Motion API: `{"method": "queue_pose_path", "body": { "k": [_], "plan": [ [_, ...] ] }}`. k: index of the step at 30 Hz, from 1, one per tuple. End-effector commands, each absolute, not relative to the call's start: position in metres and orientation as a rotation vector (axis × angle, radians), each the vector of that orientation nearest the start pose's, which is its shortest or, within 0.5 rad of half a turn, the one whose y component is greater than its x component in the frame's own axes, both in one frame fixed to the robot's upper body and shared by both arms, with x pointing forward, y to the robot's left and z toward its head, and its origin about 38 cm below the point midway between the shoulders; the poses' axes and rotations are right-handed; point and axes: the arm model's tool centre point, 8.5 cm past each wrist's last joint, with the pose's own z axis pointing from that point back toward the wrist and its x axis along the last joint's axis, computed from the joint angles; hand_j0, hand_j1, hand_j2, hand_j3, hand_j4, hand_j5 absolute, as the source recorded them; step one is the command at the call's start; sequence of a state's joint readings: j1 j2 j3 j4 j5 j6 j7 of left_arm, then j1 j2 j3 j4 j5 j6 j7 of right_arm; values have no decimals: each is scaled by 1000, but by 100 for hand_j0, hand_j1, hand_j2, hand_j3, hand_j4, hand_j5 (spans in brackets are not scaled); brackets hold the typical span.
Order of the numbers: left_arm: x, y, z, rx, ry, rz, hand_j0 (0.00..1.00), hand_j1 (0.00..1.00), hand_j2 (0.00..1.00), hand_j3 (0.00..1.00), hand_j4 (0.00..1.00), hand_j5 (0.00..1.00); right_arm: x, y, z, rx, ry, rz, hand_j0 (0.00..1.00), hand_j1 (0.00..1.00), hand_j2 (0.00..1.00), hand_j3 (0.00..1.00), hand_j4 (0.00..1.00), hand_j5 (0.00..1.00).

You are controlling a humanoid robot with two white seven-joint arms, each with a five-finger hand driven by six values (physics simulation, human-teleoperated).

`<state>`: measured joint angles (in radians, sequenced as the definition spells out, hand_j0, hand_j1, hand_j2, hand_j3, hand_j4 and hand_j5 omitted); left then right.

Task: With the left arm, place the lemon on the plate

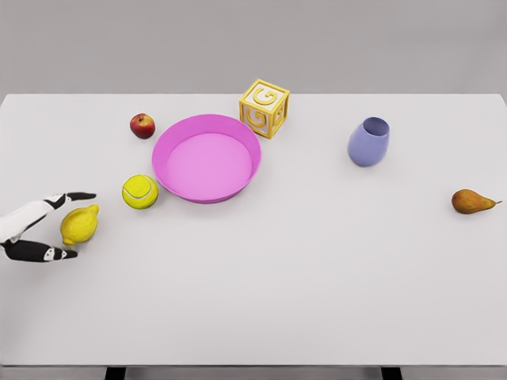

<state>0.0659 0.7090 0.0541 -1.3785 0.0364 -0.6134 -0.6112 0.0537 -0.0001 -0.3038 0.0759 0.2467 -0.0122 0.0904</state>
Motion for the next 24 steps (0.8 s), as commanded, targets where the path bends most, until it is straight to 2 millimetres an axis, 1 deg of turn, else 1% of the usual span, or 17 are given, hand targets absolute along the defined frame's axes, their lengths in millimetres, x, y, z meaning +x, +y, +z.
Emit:
{"method": "queue_pose_path", "body": {
  "k": [1,8,17,24],
  "plan": [
    [321,430,115,95,-1540,-1186,93,93,93,93,93,93,-58,-256,-258,22,110,-67,100,100,100,100,100,100],
    [320,424,112,63,-1547,-1176,93,93,93,93,93,93,-58,-256,-258,22,110,-67,100,100,100,100,100,100],
    [323,424,116,59,-1569,-1157,93,93,93,93,93,93,-58,-256,-258,22,108,-69,100,100,100,100,100,100],
    [322,425,115,60,-1565,-1153,94,94,94,94,94,94,-58,-256,-258,22,110,-67,100,100,100,100,100,100]
  ]
}}
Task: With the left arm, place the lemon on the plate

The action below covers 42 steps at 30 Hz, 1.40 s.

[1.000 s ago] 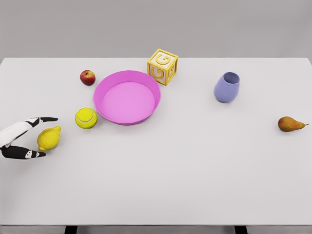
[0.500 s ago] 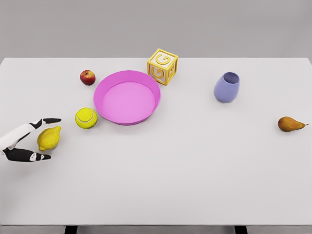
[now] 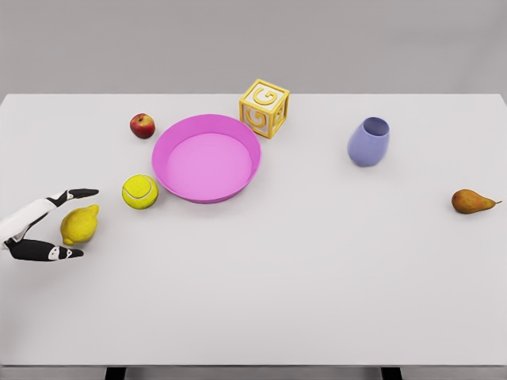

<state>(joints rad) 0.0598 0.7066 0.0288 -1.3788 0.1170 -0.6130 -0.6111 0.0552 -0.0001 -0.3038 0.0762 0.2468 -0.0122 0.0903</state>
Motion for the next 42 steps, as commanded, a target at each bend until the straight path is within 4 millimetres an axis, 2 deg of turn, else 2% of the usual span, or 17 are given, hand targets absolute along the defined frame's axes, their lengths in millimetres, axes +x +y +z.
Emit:
{"method": "queue_pose_path", "body": {
  "k": [1,15,21,38,42],
  "plan": [
    [322,425,114,59,-1564,-1154,94,94,94,94,94,94,-58,-256,-258,22,110,-67,100,100,100,100,100,100],
    [322,427,115,47,-1579,-1123,95,95,95,95,95,95,-58,-256,-258,22,110,-67,100,100,100,100,100,100],
    [321,418,107,-5,-1575,-1106,96,96,96,96,96,96,-58,-256,-258,22,110,-69,100,100,100,100,100,100],
    [325,432,98,9,-1525,-1048,94,94,94,94,94,94,-58,-256,-258,22,110,-67,100,100,100,100,100,100],
    [325,429,95,1,-1522,-1052,92,92,92,92,92,92,-58,-256,-258,22,110,-67,100,100,100,100,100,100]
  ]
}}
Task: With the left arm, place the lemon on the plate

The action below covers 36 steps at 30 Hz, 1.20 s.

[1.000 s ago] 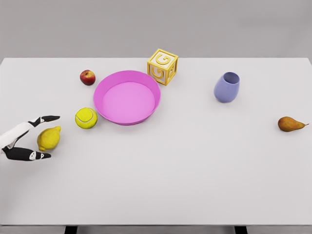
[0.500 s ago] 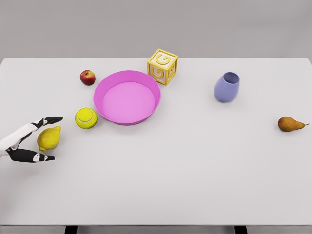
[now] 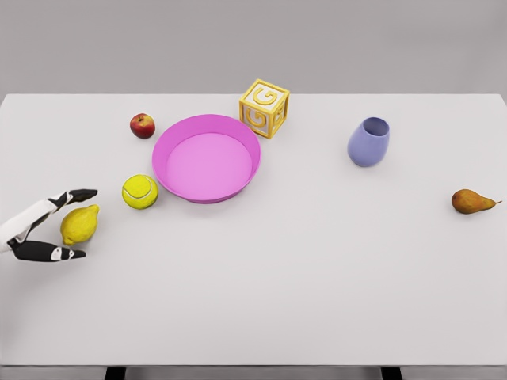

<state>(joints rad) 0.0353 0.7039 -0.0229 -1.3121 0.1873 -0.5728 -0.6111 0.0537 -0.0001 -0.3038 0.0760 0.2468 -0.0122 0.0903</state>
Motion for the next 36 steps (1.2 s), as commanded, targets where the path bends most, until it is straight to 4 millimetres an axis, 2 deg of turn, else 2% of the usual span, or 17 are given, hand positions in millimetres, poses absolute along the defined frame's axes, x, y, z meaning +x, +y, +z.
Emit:
{"method": "queue_pose_path", "body": {
  "k": [1,4,8,14,22,36],
  "plan": [
    [325,427,93,-5,-1520,-1050,92,92,92,92,92,92,-58,-256,-258,22,110,-67,100,100,100,100,100,100],
    [326,429,89,-4,-1509,-1043,91,91,91,91,91,91,-58,-256,-258,22,108,-69,100,100,100,100,100,100],
    [328,430,89,-3,-1509,-1040,83,83,83,83,83,83,-58,-256,-258,22,108,-69,100,100,100,100,100,100],
    [327,433,86,-1,-1495,-1033,82,82,82,82,82,82,-58,-256,-258,22,110,-69,100,100,100,100,100,100],
    [327,434,86,-1,-1499,-1026,67,67,67,67,67,67,-58,-256,-258,22,110,-67,100,100,100,100,100,100],
    [333,427,101,-1,-1548,-1043,66,66,66,66,66,66,-58,-256,-258,22,110,-67,100,100,100,100,100,100]
  ]
}}
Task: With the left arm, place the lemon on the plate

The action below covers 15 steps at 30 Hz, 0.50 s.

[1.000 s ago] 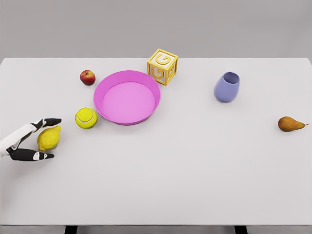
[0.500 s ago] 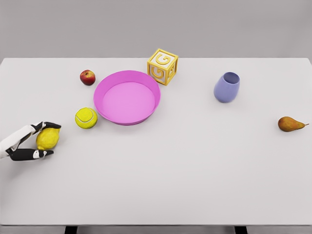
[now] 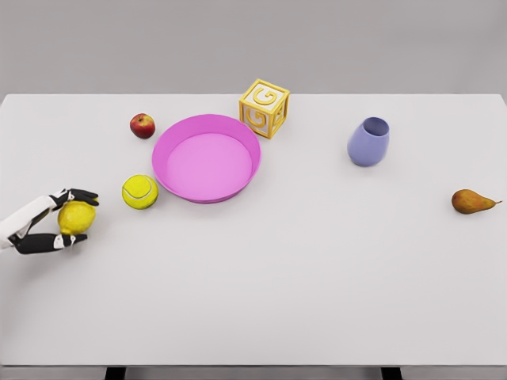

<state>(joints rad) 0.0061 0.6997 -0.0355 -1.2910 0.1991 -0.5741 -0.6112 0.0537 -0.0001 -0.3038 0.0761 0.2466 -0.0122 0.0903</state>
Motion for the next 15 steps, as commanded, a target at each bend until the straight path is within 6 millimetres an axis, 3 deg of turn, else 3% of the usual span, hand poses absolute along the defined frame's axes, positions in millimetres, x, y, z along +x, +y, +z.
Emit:
{"method": "queue_pose_path", "body": {
  "k": [1,9,15],
  "plan": [
    [334,427,103,2,-1551,-1043,66,66,66,66,66,66,-58,-256,-258,22,110,-67,100,100,100,100,100,100],
    [351,429,123,37,-1605,-1044,65,65,65,65,65,65,-58,-256,-258,22,108,-67,100,100,100,100,100,100],
    [357,421,127,32,-1638,-1039,64,64,64,64,64,64,-58,-256,-258,22,110,-67,100,100,100,100,100,100]
  ]
}}
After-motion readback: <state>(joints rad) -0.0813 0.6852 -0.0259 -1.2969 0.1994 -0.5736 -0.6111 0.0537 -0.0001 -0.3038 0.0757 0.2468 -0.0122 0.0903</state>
